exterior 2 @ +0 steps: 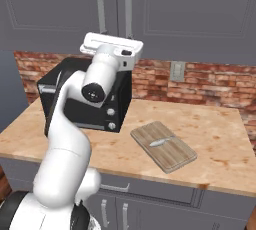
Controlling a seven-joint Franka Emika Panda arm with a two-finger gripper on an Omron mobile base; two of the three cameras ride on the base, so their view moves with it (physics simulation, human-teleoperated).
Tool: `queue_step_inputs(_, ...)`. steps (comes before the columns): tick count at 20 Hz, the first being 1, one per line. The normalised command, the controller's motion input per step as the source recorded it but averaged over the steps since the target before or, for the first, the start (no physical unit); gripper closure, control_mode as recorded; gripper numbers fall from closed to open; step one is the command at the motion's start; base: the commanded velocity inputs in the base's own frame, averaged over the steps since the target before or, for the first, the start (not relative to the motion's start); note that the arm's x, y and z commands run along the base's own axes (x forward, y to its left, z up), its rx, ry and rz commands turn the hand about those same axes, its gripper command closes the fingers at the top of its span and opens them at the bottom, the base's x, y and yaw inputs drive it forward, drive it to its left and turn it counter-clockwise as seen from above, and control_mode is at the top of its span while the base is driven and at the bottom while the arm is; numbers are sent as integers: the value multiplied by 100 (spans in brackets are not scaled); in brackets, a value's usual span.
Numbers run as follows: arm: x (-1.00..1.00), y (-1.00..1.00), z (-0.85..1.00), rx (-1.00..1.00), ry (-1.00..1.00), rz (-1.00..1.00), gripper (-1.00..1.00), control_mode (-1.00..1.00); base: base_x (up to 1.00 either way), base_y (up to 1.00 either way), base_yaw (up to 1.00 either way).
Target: Open the cabinet, retrieve the rolling pin, and place it next to the meat on the cutting board to prepare for tenderizing.
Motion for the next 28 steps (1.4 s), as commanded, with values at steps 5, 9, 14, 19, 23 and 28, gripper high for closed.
queue_step_inputs(5, 23, -10, 0, 0, 0, 2, -100, -100, 0, 0, 0)
queue_step_inputs(9, 32, 0, 0, 0, 0, 0, -100, -100, 0, 0, 0)
queue_step_inputs(14, 32, 0, 0, 0, 0, 0, -100, -100, 0, 0, 0)
queue_step_inputs(19, 31, 0, 0, 0, 0, 0, -100, -100, 0, 0, 0)
queue_step_inputs(23, 32, 0, 0, 0, 0, 0, -100, -100, 0, 0, 0)
queue_step_inputs(28, 31, 0, 0, 0, 0, 0, -100, -100, 0, 0, 0)
